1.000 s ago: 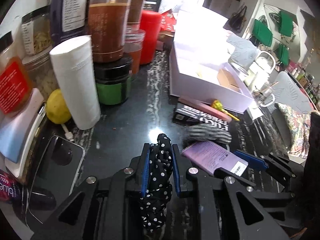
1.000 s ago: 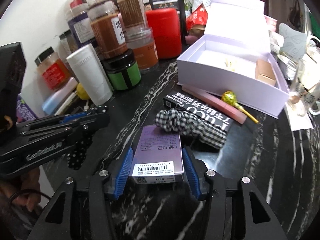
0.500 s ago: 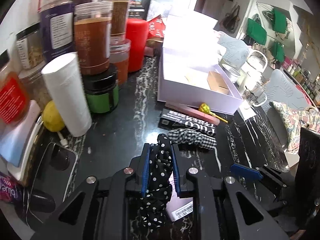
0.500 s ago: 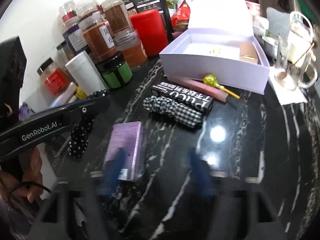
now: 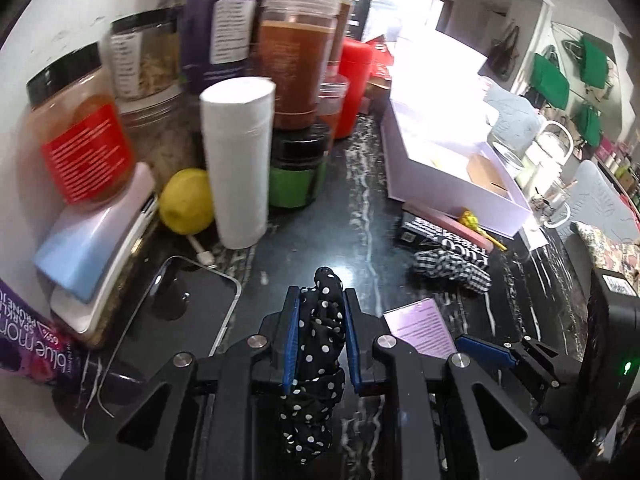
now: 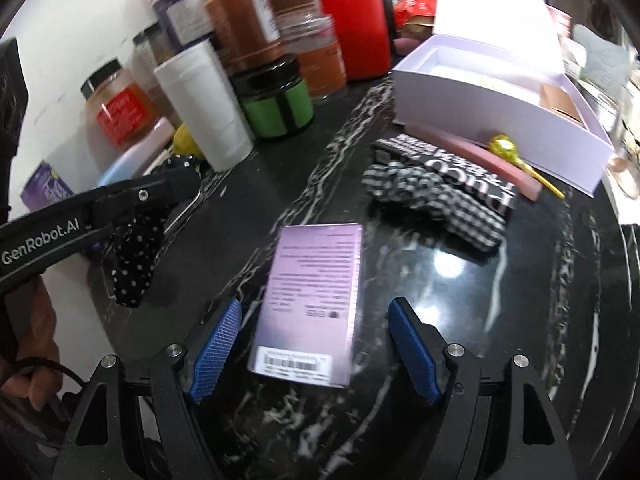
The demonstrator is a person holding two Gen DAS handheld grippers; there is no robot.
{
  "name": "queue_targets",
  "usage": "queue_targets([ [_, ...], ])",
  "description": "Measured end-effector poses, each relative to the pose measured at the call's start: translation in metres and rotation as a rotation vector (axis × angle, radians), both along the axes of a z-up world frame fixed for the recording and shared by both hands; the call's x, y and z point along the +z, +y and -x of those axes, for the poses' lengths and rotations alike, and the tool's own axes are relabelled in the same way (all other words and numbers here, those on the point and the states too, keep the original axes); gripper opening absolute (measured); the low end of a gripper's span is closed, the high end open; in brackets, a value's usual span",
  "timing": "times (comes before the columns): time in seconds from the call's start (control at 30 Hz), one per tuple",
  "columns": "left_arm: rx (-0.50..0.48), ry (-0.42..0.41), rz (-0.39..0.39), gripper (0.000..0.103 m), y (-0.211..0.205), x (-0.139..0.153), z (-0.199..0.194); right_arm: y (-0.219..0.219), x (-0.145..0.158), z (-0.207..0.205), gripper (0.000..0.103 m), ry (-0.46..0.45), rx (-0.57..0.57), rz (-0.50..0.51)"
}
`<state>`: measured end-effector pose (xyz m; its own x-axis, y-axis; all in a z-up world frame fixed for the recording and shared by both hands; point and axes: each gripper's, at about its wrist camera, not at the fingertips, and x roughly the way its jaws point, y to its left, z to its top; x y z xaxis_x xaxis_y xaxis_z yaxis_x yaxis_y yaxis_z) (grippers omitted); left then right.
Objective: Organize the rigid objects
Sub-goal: 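Grasp the purple EYES box with the right tool and lift it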
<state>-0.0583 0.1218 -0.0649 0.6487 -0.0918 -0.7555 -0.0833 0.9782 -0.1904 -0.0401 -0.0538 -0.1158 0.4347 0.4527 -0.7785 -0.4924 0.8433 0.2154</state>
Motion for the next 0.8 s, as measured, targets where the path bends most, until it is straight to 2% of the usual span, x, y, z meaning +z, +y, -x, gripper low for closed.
queue_targets([
  [0.17, 0.018, 0.008, 0.006, 0.02, 0.009, -0.004, -0.001, 0.019, -0.004, 0.003, 0.077, -0.058, 0.009, 0.093],
  [0.2, 0.018, 0.01, 0.008, 0.02, 0.009, -0.005, -0.001, 0.021, -0.004, 0.004, 0.074, -0.066, 0.013, 0.105],
  [0.23, 0.018, 0.011, 0.01, 0.02, 0.009, -0.005, -0.002, 0.022, -0.004, 0.004, 0.069, -0.076, 0.017, 0.11],
  [0.27, 0.018, 0.013, 0.011, 0.02, 0.009, -0.006, -0.002, 0.022, -0.004, 0.004, 0.053, -0.086, 0.015, 0.116],
  [0.47, -0.002, 0.018, 0.016, 0.02, 0.002, -0.006, -0.007, 0.013, -0.001, 0.001, 0.051, -0.08, 0.01, 0.098],
  [0.8, -0.074, 0.011, 0.017, 0.02, -0.03, 0.003, -0.022, -0.02, 0.021, 0.001, 0.051, -0.131, -0.044, 0.056],
])
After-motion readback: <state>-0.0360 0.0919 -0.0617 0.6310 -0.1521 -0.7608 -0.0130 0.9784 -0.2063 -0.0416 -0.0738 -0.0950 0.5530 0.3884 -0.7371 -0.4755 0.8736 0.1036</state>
